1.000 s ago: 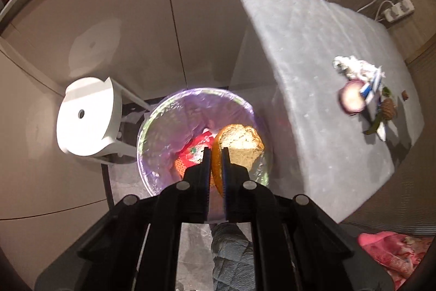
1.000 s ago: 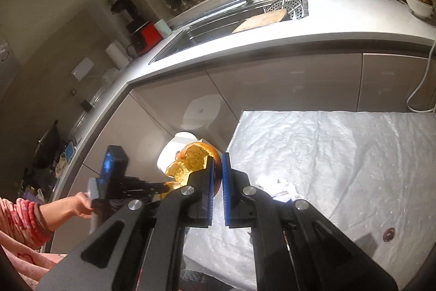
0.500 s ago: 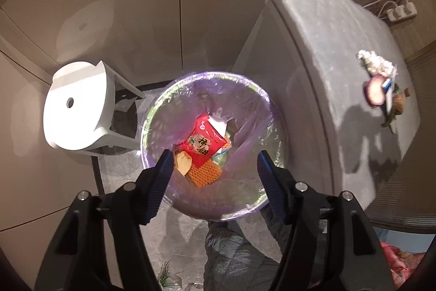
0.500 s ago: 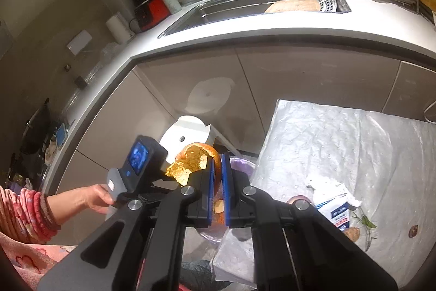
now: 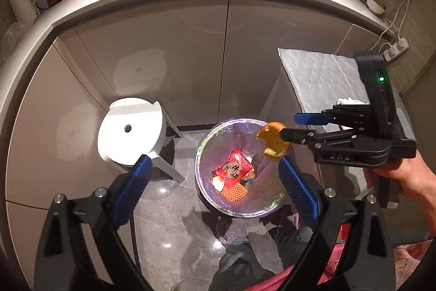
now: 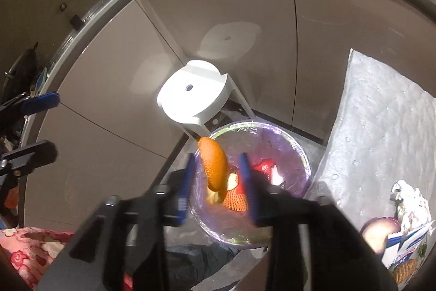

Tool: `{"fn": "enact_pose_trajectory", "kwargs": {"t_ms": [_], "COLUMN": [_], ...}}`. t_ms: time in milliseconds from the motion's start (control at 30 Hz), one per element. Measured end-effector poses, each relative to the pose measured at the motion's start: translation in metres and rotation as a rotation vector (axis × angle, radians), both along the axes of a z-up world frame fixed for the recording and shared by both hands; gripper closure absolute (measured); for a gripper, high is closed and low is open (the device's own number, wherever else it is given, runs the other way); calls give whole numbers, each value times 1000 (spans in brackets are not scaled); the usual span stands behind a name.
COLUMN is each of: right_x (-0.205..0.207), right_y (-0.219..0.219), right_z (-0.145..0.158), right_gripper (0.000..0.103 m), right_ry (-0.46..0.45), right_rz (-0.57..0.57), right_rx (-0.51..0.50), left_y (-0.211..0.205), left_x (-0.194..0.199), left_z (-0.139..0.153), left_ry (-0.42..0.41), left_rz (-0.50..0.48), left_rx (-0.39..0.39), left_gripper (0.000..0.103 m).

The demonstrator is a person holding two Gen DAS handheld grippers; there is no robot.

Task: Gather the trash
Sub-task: 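Carry the orange peel over the bin and open the right tool, then move both tools back over the mat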

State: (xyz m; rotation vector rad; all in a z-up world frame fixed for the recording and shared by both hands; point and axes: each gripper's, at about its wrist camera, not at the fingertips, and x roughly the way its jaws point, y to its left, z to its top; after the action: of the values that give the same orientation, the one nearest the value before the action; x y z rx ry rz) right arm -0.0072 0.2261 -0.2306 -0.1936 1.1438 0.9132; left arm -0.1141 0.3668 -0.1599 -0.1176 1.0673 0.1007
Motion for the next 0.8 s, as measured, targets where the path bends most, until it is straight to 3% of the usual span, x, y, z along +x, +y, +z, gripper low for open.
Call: {"fn": "enact_pose_trajectory", "kwargs": {"t_ms": [133, 233, 467, 600, 800], "right_x": [2, 10, 21, 25, 26], "right_y": [-7, -32, -145, -229, -341], "right_z": [8, 32, 100, 115, 102], "right_gripper": [39, 31, 27, 25, 25], "right_ry": [7, -11, -100, -161, -159], "right_rz": [1, -53, -229, -381, -576], "right_rx": [17, 56, 186, 118, 25], "left_y": [-10, -23, -73, -120, -199], "left_x": [1, 7, 33, 51, 79], "left_z": [0, 3, 18, 24, 17], "left_ry": [-3, -7, -40, -66, -73], "left_rz": [-1, -18, -112, -201, -348], "left_rx": [20, 16, 11, -13, -53], "left_gripper": [13, 13, 13, 13, 12]}}
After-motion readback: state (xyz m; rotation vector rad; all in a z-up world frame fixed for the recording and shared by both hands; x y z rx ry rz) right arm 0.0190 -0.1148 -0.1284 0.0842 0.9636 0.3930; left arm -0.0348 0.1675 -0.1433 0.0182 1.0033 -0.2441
